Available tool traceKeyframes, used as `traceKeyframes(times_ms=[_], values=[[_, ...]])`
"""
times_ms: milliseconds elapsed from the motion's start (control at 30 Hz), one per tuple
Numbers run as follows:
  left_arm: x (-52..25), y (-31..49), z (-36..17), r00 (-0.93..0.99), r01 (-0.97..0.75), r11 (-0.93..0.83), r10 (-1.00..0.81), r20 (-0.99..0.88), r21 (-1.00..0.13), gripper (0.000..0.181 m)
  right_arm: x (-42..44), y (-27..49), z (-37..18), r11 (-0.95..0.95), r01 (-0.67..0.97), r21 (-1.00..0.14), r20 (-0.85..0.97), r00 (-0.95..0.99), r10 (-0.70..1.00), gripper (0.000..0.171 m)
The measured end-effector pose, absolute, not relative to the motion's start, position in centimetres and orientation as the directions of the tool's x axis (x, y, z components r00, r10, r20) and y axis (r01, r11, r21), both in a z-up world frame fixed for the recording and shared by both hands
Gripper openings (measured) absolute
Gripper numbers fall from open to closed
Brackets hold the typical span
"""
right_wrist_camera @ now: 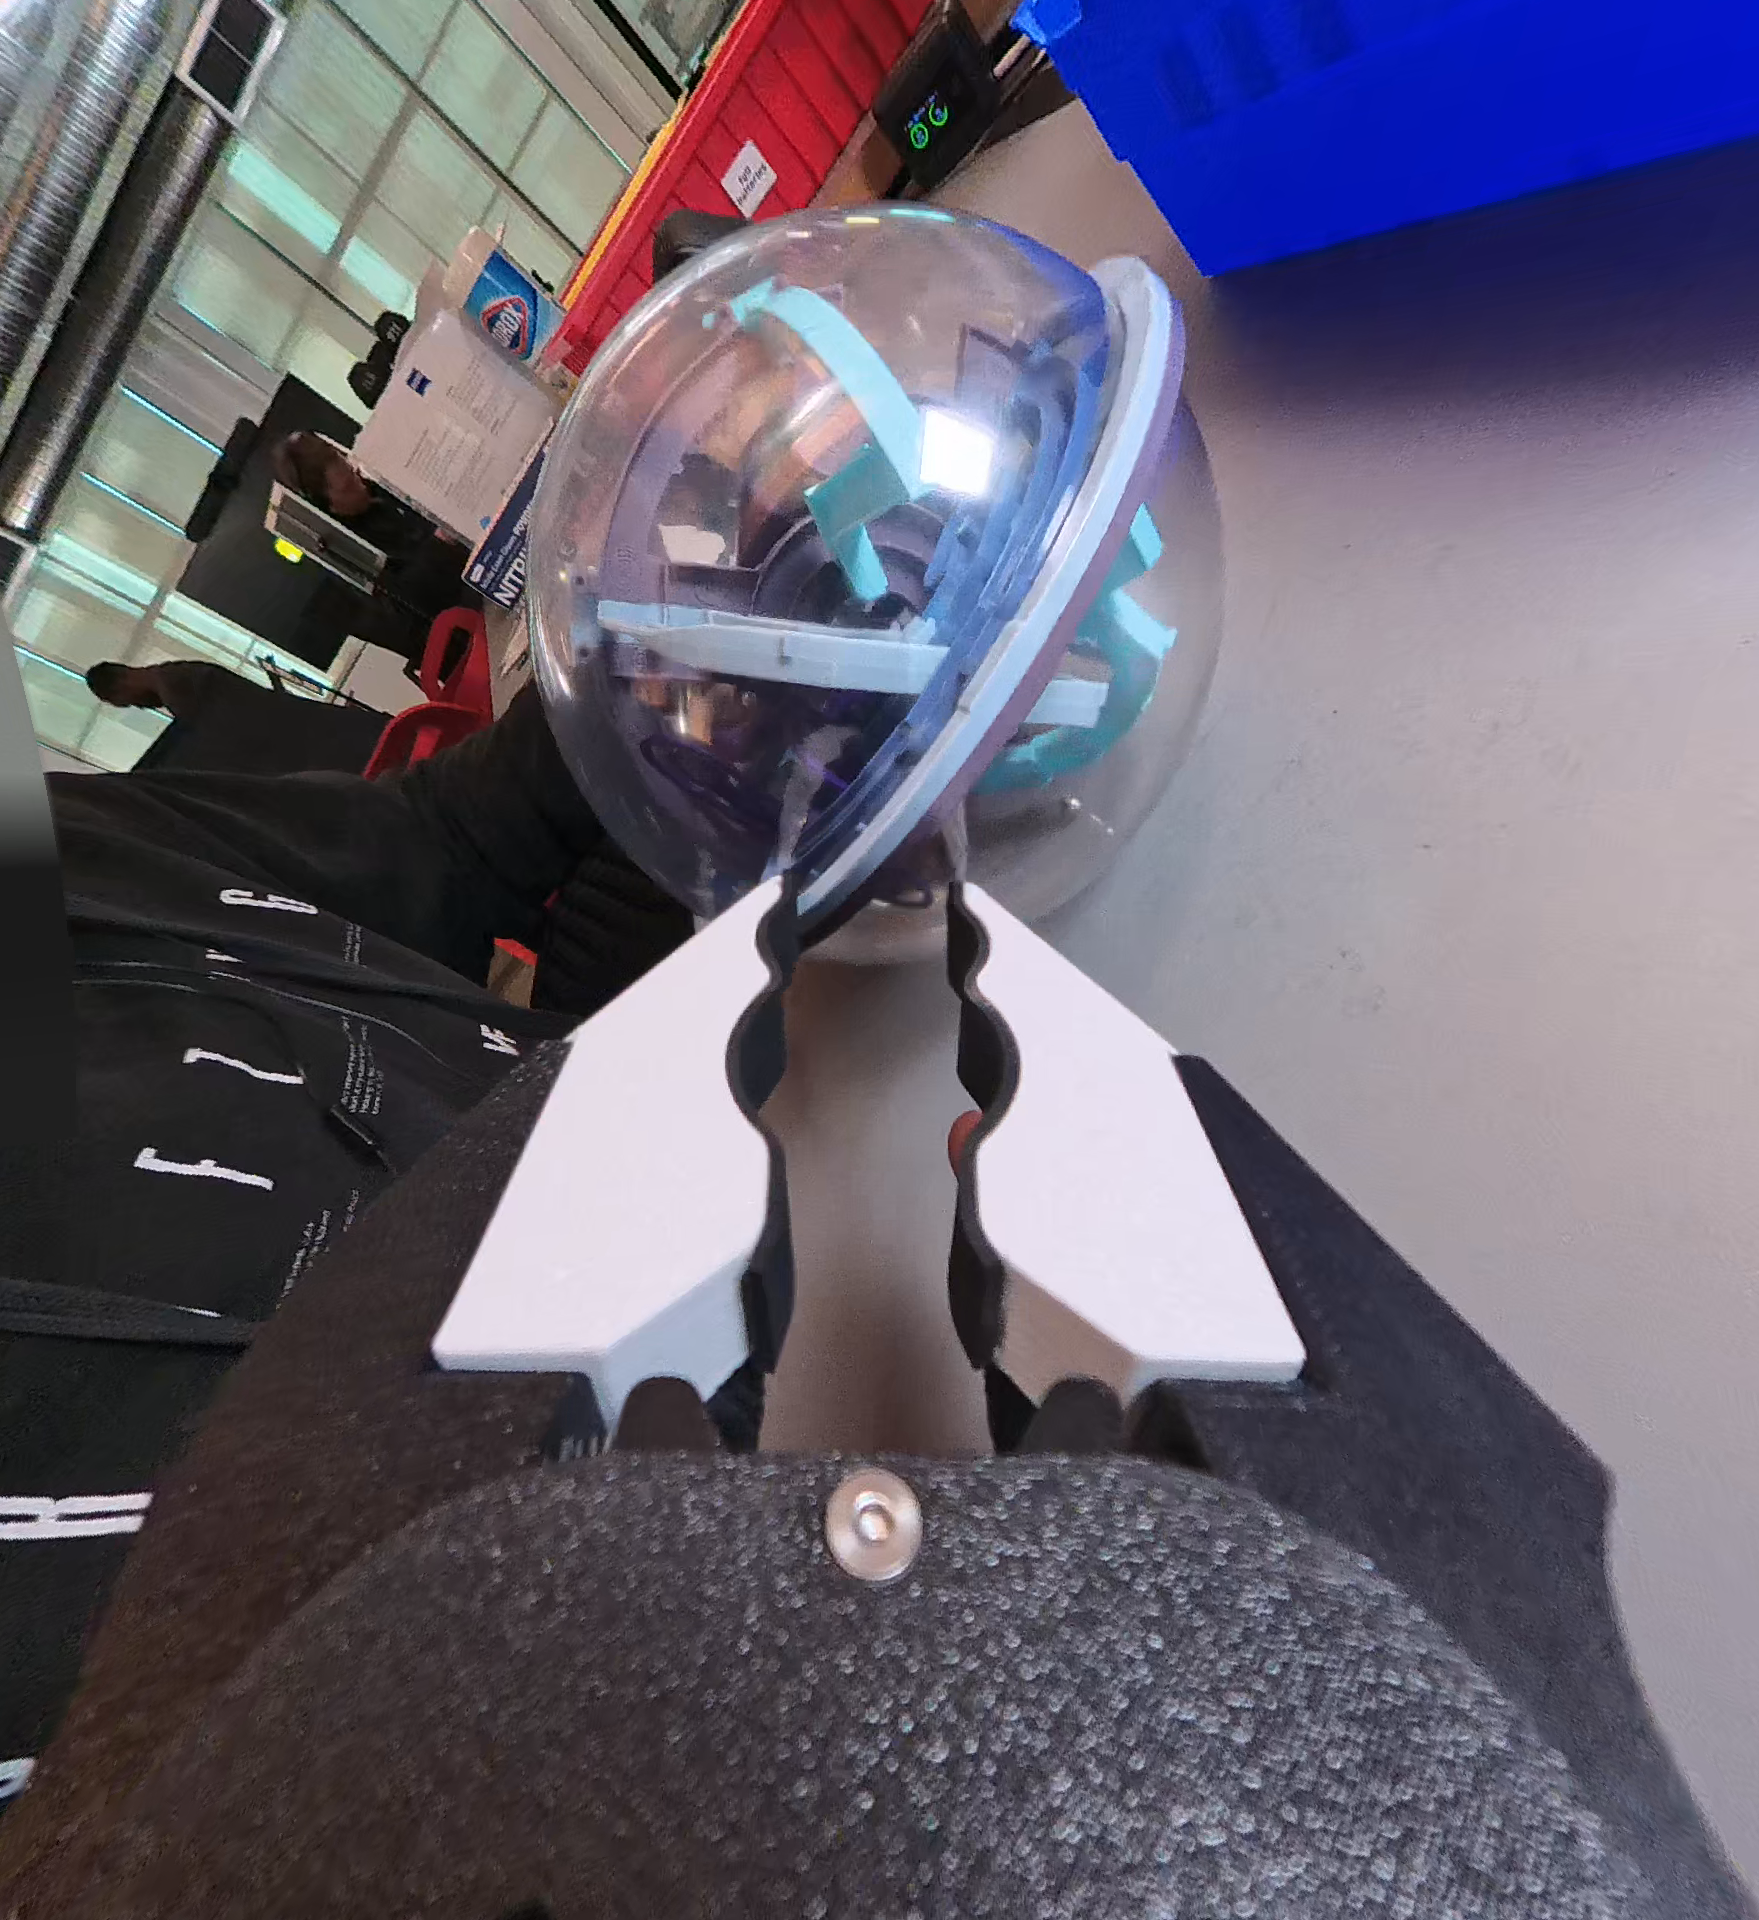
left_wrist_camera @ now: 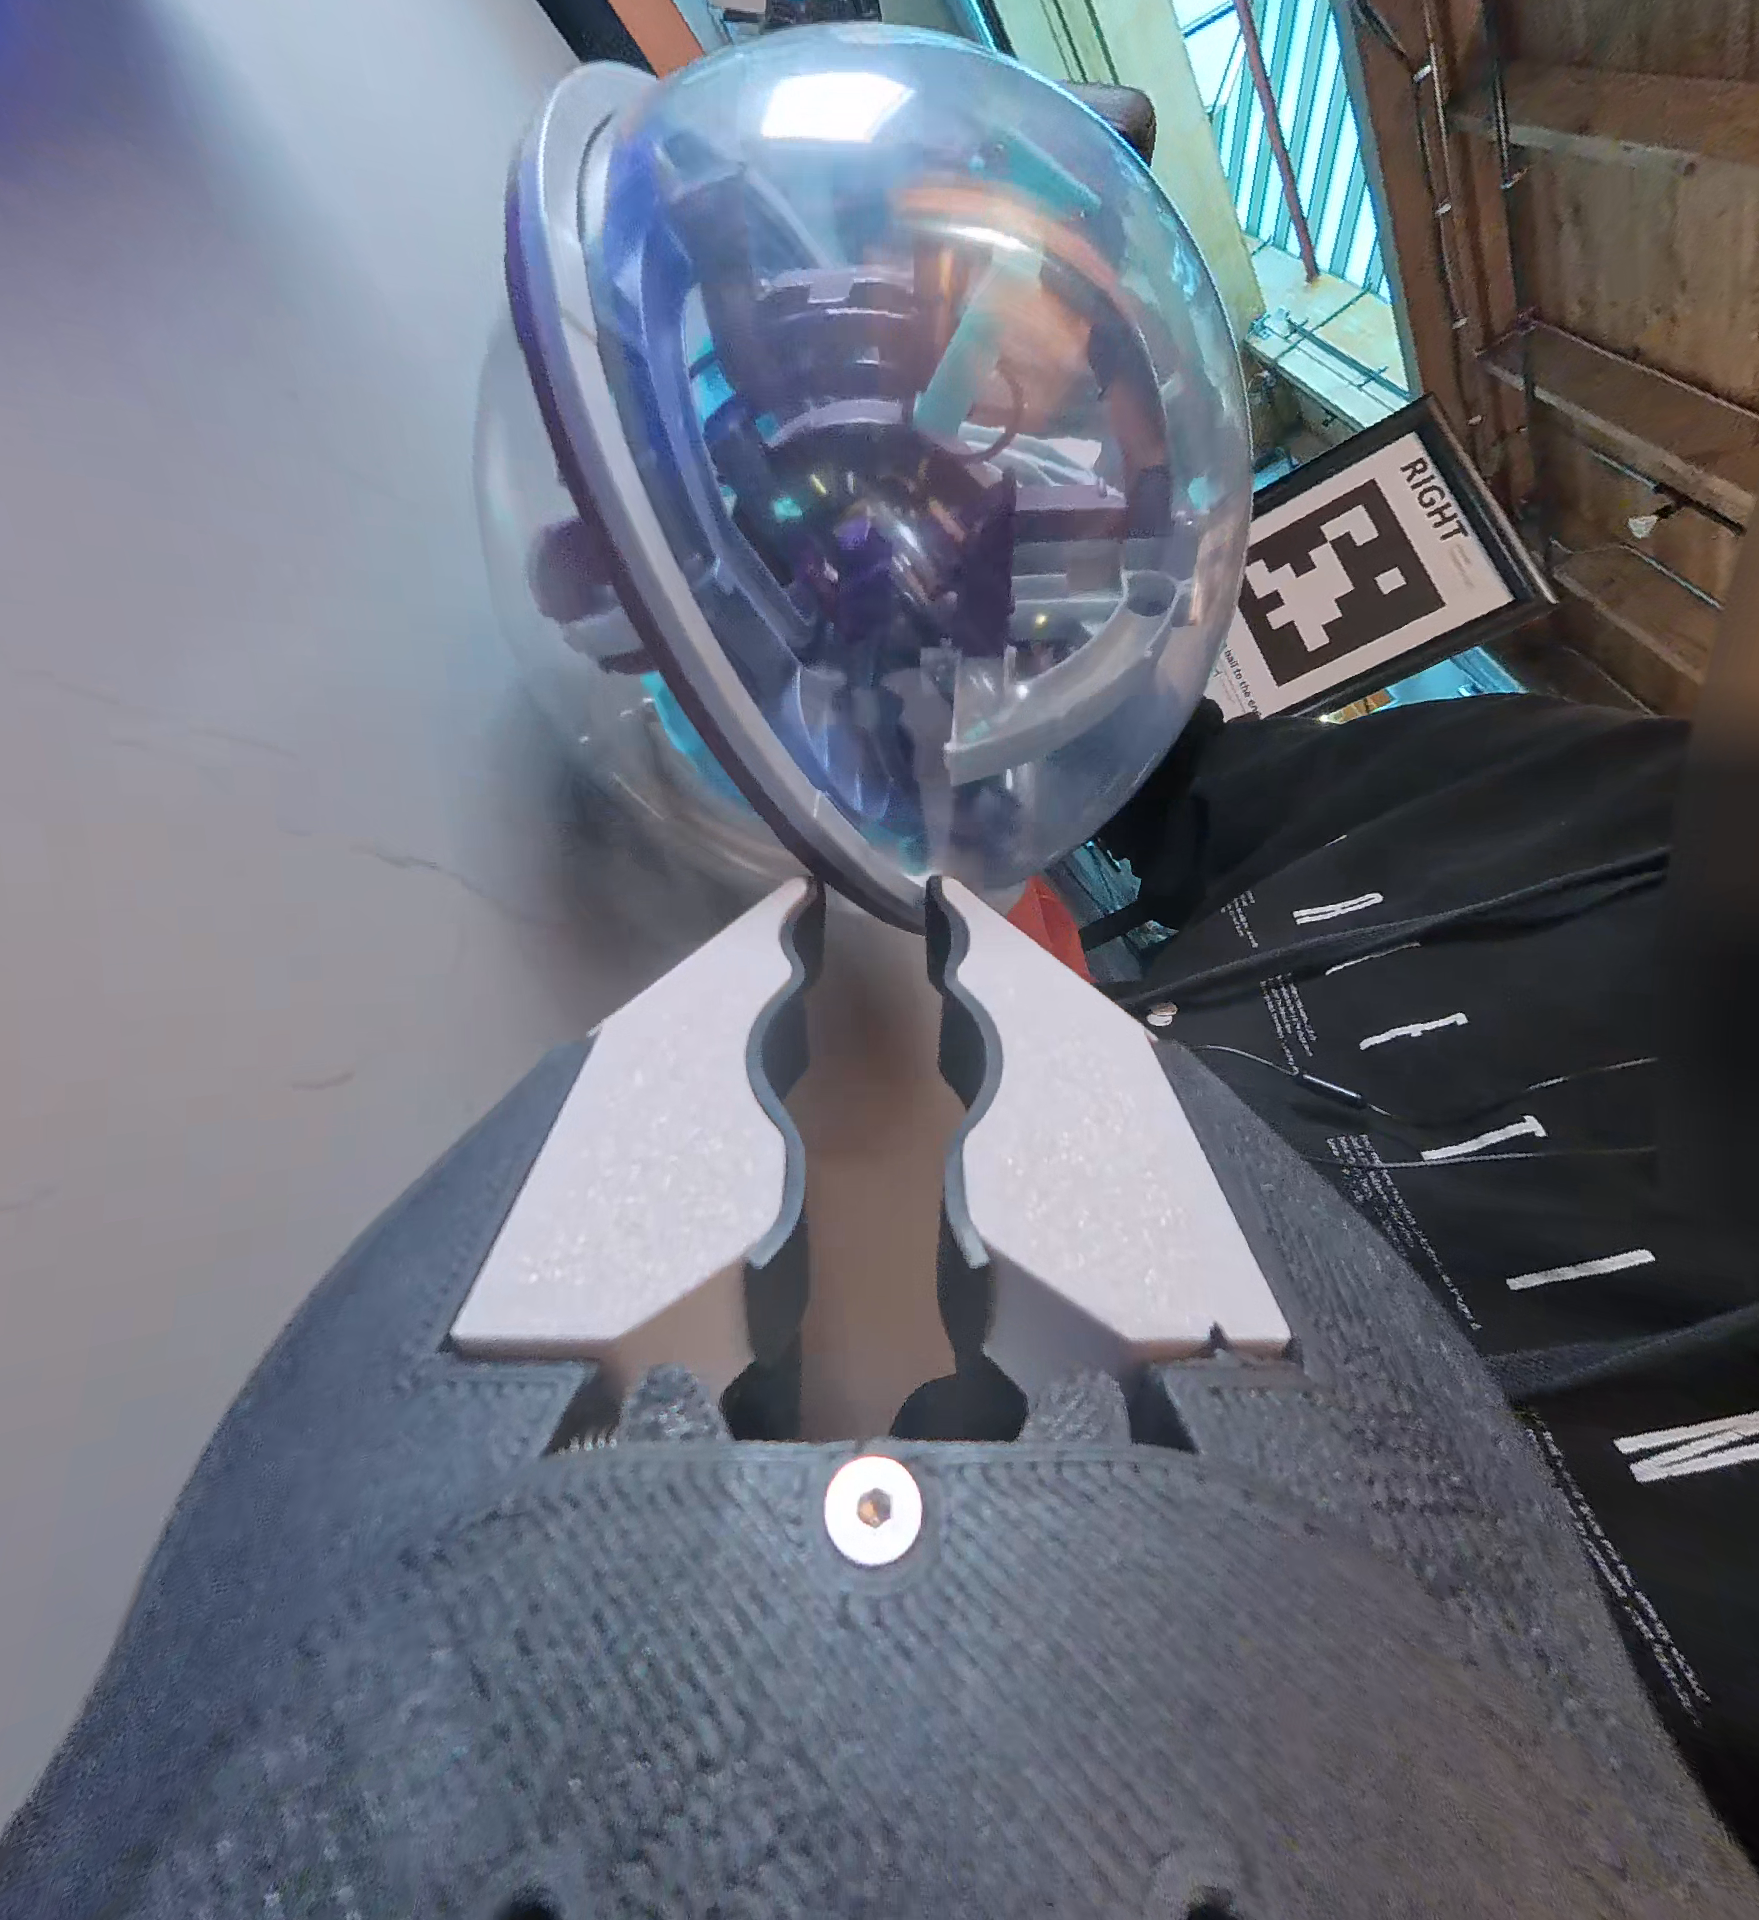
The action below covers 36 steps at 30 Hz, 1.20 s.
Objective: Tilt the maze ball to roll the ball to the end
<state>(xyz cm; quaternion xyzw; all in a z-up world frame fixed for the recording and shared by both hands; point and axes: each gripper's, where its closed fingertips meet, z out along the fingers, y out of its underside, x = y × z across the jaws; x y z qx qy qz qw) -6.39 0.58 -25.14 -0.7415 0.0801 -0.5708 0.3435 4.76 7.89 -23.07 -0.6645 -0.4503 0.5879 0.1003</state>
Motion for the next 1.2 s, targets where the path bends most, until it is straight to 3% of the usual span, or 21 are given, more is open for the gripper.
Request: traceKeyframes(times_ms=[133, 733, 1067, 1200], values=[[-6.0, 0.6, -25.2, 0.359, 0.259, -0.737, -0.526, 0.771, -0.624, 0.014, 4.9, 7.8, -23.6, -0.560, 0.487, -0.670, -0.679, -0.098, 0.727, 0.012], [-6.7, 1.0, -25.2, 0.396, 0.287, -0.712, -0.520, 0.757, -0.640, 0.022, 4.7, 8.0, -26.1, -0.318, 0.535, -0.783, -0.439, -0.111, 0.892, 0.009], [-6.9, 0.8, -25.1, 0.395, 0.290, -0.713, -0.518, 0.758, -0.638, 0.024, 4.4, 8.1, -26.0, -0.276, 0.520, -0.808, -0.387, -0.116, 0.915, 0.009], [-7.6, 0.8, -24.0, 0.360, 0.340, -0.691, -0.531, 0.768, -0.637, 0.052, 4.1, 8.6, -25.6, -0.081, 0.474, -0.877, -0.164, -0.137, 0.977, 0.008]])
